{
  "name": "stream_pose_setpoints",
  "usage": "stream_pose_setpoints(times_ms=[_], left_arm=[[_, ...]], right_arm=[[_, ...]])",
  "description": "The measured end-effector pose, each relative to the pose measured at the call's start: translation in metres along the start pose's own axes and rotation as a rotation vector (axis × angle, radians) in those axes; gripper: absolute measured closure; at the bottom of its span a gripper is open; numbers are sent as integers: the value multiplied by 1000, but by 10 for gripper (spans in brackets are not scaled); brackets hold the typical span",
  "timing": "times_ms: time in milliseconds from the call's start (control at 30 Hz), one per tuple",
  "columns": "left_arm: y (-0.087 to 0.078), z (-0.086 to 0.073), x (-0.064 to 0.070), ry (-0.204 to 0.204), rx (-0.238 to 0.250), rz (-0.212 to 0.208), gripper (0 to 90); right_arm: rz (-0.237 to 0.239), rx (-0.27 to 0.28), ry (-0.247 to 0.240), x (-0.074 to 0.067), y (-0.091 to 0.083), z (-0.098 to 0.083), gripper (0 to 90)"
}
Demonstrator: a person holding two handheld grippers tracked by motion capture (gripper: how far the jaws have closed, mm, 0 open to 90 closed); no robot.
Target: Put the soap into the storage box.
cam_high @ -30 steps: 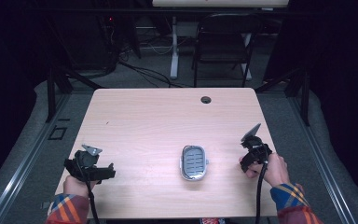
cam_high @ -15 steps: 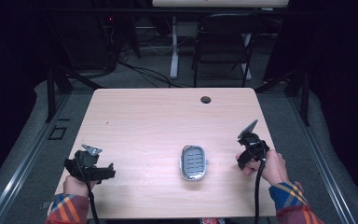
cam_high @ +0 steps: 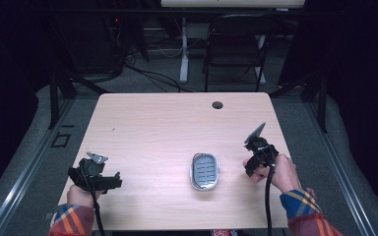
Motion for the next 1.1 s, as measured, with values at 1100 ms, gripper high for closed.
stream_pose_setpoints(times_ms=[1100], left_arm=[[0, -1, -2, -4, 2, 4, 2]], right_arm=[[12, 18, -97, -42, -16, 23, 373]])
Point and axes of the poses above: each handheld gripper's, and its own axes: y roughly forward along the jaws, z roughly out of its top, x roughly to its right, the point moved 9 cm from there along y, roughly forward along the jaws, and after that the axes turned 10 degrees about -x, right-handed, at the moved point
